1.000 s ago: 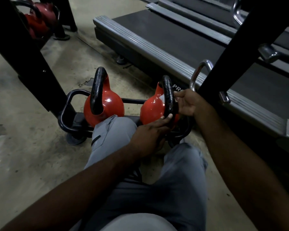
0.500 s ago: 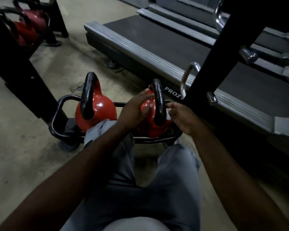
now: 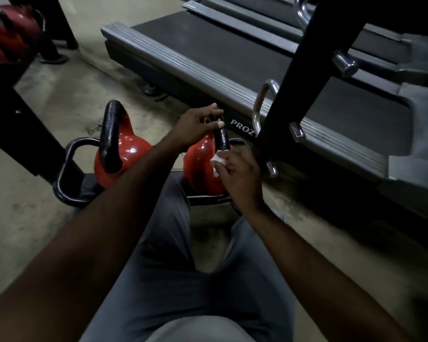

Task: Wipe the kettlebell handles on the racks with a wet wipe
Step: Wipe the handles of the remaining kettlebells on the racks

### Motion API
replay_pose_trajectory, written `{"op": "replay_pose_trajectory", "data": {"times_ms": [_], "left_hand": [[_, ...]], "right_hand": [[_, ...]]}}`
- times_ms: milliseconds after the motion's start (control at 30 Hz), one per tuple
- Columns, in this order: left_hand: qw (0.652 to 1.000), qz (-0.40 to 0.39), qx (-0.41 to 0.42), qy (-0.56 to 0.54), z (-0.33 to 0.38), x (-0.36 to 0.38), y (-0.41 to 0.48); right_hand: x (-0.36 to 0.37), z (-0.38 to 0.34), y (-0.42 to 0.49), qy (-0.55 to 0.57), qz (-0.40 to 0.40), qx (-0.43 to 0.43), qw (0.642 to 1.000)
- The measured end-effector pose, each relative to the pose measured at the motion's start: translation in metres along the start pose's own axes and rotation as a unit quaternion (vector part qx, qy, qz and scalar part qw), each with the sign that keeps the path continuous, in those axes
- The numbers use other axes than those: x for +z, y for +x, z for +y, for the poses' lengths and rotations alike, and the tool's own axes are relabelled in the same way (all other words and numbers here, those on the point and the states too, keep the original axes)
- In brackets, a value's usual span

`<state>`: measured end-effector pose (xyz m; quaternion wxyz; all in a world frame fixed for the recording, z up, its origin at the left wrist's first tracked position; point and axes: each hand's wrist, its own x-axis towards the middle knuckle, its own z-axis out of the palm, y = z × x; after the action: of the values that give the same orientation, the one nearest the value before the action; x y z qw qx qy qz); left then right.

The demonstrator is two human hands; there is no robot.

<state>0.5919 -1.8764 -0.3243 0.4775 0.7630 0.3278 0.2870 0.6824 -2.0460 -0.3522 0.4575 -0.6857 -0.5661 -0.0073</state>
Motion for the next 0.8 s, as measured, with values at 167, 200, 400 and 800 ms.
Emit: {"op": "replay_pose_trajectory", "data": {"times_ms": [167, 200, 400, 800], "left_hand": [[1.000, -0.013, 0.000, 0.005, 0.000, -0.006, 0.001], [1.000, -0.014, 0.001, 0.002, 0.001, -0.006, 0.002], [1.000, -0.013, -0.008, -0.013, 0.011, -0.007, -0.002], [1.000, -0.004, 0.003, 0.024, 0.009, -0.004, -0.004]], "right_hand": [[0.001, -0.029, 0.022, -0.336, -0.156, -0.187, 0.910], [-0.002, -0.032, 0.028, -0.368, -0.176, -0.211, 0.889], [-0.001, -0.040, 0.050, -0.373, -0.161, -0.225, 0.886], [-0.030, 0.014, 0.008, 0.078, -0.063, 0.029, 0.995]]}}
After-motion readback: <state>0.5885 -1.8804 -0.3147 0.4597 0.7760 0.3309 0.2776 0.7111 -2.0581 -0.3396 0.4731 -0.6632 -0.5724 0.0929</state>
